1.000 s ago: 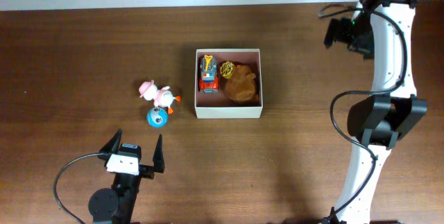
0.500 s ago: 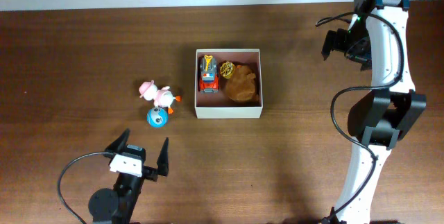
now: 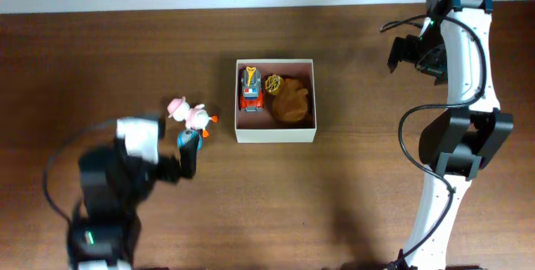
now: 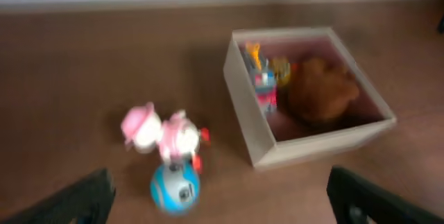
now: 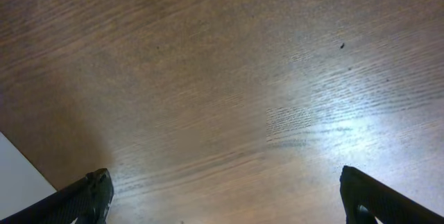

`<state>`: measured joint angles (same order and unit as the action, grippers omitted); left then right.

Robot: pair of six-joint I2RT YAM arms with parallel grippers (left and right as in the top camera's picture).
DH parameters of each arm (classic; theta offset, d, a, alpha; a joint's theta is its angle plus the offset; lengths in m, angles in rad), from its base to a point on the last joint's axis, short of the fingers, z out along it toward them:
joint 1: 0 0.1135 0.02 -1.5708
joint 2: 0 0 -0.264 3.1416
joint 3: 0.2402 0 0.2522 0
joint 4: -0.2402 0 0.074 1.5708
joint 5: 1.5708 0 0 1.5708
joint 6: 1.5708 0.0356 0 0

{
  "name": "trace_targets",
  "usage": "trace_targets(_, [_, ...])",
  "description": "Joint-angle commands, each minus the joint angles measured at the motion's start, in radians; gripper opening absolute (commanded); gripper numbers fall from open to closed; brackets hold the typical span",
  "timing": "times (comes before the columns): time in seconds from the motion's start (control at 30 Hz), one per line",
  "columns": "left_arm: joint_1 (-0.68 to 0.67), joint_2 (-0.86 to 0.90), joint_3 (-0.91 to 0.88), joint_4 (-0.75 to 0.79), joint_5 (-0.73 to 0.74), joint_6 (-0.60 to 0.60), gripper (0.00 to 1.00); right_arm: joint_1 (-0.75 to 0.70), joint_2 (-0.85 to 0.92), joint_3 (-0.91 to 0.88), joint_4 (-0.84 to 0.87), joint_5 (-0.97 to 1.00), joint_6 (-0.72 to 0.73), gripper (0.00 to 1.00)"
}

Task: Pack container
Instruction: 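Move the left gripper over the pink-hatted plush figure and grasp it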

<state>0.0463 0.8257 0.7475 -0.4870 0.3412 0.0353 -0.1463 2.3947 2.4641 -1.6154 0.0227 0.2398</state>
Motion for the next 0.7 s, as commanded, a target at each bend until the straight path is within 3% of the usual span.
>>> trace_targets(0.0, [0.002,0.244,0.263,-0.146,0.026,0.019,1.0,0.002,0.004,-0.003,0.0,0.012,0.013,0.99])
trace_targets(0.13, [0.002,0.443,0.428,-0.199,0.031,0.048,1.0,0.002,0.004,-0.003,0.0,0.012,0.013,0.99])
trace_targets(0.4, [0.002,0.646,0.435,-0.188,0.04,0.049,1.0,0.002,0.004,-0.003,0.0,0.012,0.013,0.99])
trace_targets(0.67, [0.002,0.831,0.435,-0.172,-0.072,0.049,0.95,0.002,0.004,-0.003,0.0,0.012,0.013,0.99])
